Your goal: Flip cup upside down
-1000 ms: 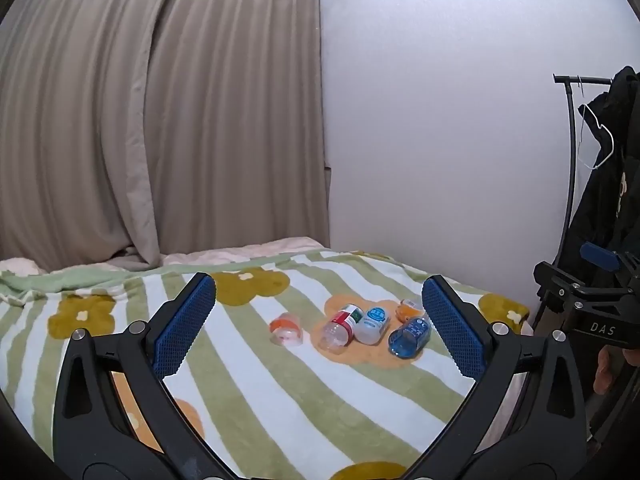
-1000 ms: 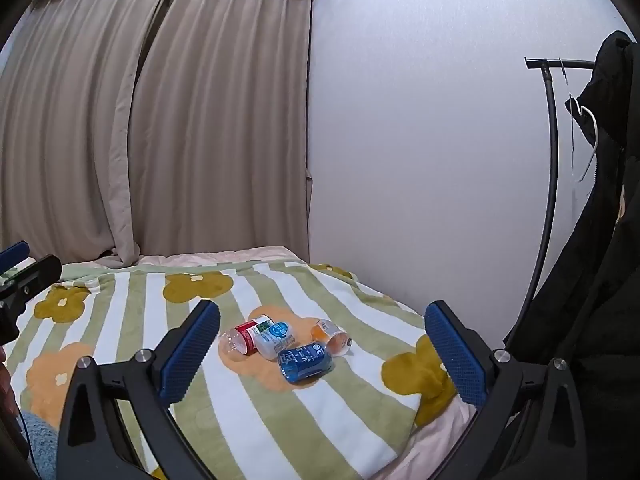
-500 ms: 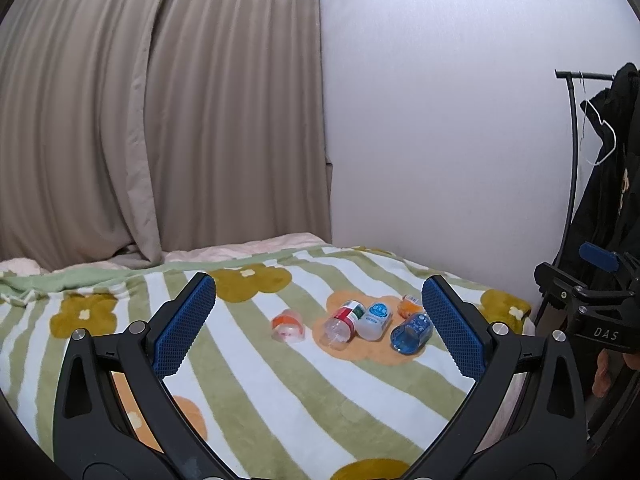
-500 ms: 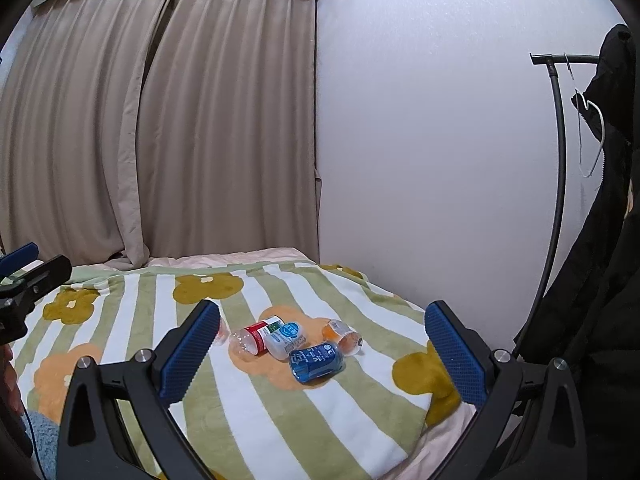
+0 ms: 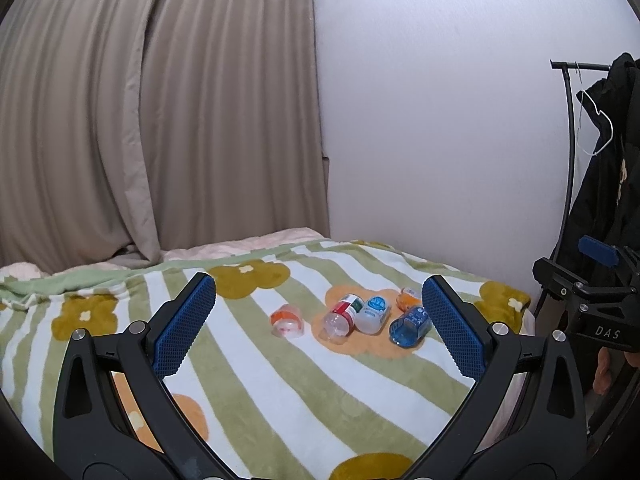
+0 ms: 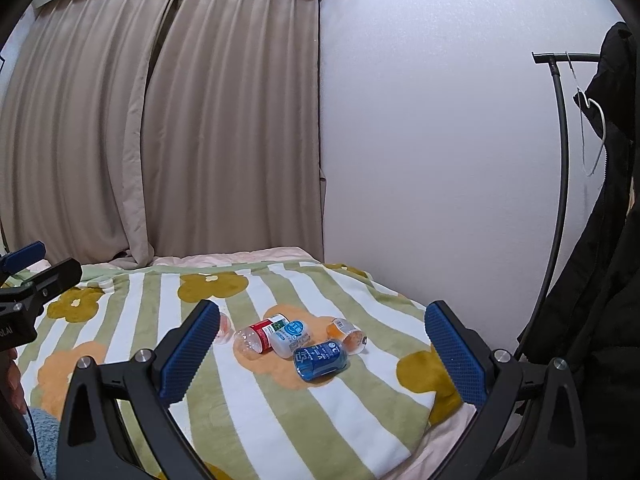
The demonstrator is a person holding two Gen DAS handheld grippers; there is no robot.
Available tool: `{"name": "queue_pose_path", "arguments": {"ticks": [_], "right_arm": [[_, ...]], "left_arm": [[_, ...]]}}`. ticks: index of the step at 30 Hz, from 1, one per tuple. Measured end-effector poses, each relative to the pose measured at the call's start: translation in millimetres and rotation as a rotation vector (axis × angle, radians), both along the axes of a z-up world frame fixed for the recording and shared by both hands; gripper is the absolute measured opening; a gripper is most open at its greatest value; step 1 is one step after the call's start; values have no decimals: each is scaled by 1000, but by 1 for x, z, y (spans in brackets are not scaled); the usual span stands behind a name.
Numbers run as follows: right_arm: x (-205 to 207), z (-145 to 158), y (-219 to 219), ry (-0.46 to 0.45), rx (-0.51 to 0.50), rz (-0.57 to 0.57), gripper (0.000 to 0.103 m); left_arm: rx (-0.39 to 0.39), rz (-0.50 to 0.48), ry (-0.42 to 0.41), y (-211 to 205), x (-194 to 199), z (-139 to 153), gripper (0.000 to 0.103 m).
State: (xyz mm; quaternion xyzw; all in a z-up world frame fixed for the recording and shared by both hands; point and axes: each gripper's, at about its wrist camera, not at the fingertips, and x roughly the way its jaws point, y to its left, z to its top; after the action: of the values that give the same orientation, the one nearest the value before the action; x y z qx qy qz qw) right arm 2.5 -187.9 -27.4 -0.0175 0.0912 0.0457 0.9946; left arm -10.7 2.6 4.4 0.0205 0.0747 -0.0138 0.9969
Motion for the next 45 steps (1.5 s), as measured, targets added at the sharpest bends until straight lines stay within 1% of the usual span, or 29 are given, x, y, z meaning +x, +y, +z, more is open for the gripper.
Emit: {"name": "queue_pose_path", "arguments": {"ticks": [34,45], "right_arm": [[1,0,-5,-6,9,3,102],[3,-1,-7,1,18,2,102]], "left_arm": [[5,-11,16,-5,4,2,103],[15,-19,31,-6,17,1,103]]}}
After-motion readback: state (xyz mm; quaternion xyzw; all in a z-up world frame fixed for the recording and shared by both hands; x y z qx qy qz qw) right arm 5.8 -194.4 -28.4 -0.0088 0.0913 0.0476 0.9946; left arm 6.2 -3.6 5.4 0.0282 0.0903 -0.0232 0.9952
